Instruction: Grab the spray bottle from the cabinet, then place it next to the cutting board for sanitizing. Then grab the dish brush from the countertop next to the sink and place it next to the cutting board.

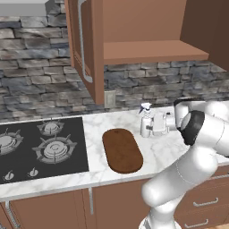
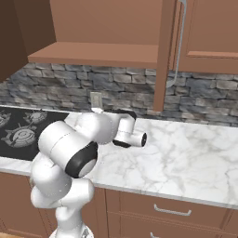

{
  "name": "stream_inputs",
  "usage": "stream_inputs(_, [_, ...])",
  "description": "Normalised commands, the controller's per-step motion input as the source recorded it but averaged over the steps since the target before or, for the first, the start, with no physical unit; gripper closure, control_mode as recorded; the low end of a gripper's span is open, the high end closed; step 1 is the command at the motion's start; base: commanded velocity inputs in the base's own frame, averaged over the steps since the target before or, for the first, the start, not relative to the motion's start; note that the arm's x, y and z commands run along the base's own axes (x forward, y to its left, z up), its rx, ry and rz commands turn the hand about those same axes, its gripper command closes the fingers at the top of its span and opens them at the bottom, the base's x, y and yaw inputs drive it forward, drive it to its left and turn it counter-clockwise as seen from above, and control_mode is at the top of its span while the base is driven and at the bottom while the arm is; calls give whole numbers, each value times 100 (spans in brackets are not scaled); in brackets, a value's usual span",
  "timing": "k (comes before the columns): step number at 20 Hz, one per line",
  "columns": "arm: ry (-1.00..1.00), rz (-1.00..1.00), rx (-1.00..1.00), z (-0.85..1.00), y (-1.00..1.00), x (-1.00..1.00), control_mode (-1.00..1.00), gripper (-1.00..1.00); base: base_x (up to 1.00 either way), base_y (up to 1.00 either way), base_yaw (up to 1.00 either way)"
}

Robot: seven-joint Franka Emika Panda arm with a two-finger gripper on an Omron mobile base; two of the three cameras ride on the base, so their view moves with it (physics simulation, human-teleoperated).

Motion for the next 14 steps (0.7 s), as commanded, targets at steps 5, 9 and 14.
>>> stream_inputs(5, [0, 2, 0, -41, 0, 16, -100, 100, 0, 0, 0])
stream_inputs(9, [0, 5, 0, -43, -1, 15, -100, 100, 0, 0, 0])
stream_inputs(14, [0, 5, 0, -45, -2, 10, -100, 100, 0, 0, 0])
